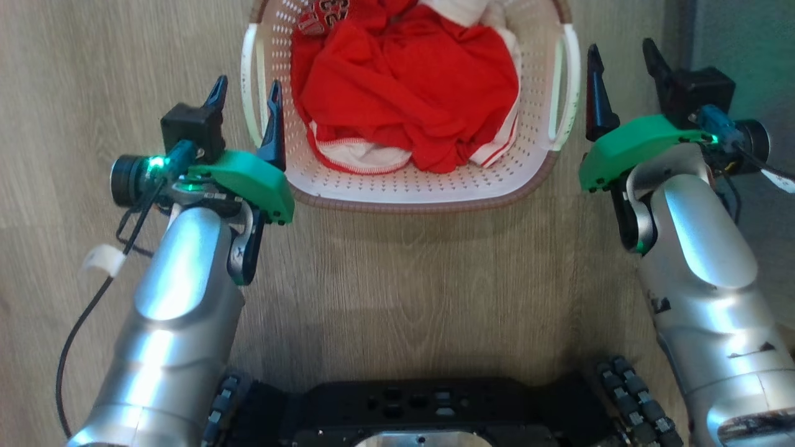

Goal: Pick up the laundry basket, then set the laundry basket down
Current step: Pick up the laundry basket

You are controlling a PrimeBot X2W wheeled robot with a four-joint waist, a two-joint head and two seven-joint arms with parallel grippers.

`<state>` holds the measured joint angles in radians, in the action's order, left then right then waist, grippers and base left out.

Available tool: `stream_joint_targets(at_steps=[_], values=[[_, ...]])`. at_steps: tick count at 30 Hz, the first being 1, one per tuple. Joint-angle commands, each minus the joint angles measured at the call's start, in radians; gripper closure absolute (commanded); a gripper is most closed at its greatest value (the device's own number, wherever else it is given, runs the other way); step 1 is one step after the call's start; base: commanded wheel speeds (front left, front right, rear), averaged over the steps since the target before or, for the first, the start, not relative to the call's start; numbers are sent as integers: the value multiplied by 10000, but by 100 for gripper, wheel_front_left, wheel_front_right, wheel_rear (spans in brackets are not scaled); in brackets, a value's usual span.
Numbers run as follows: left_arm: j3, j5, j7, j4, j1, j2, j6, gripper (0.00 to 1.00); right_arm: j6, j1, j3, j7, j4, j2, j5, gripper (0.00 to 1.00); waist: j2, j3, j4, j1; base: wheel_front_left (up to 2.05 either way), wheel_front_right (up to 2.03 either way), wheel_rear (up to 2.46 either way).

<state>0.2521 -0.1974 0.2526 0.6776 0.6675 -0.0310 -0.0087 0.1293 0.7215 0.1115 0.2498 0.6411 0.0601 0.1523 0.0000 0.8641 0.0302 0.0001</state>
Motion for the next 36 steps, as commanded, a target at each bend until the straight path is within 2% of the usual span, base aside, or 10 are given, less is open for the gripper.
stream_joint_targets(at_steps=[1, 7, 21, 32, 34, 35, 36], values=[[-173, -106, 92, -55, -89, -193, -3, 0, 14, -224, 225, 120, -111, -99, 79, 0, 0, 259, 46, -1, 0, 0, 0], [-195, -154, 92, 683, 392, -193, 82, 0, 14, 17, 415, 120, 68, -99, 343, 0, 0, 711, 41, -1, 0, 0, 0], [-464, 305, 92, 1984, 1585, -193, -76, 0, 14, 503, 838, 120, 551, -99, 776, 0, 0, 1448, 56, -1, 0, 0, 0], [-46, 252, 92, 2726, 2218, -193, -184, 0, 14, 957, 1326, 120, 1321, -99, 1260, 0, 0, 1680, 157, -1, 0, 0, 0], [168, 169, 92, 2862, 2339, -193, -189, 0, 14, 1106, 1457, 120, 1596, -99, 1345, 11, 0, 1722, 199, -1, 0, 0, 0], [234, 130, 92, 2885, 2375, -193, -182, 0, 14, 1158, 1496, 120, 1678, -99, 1372, 20, 0, 1734, 210, -1, 0, 0, 0], [234, 130, 92, 2885, 2375, -193, -182, 0, 14, 1158, 1496, 120, 1678, -99, 1372, 20, 0, 1734, 210, -1, 0, 0, 0]])
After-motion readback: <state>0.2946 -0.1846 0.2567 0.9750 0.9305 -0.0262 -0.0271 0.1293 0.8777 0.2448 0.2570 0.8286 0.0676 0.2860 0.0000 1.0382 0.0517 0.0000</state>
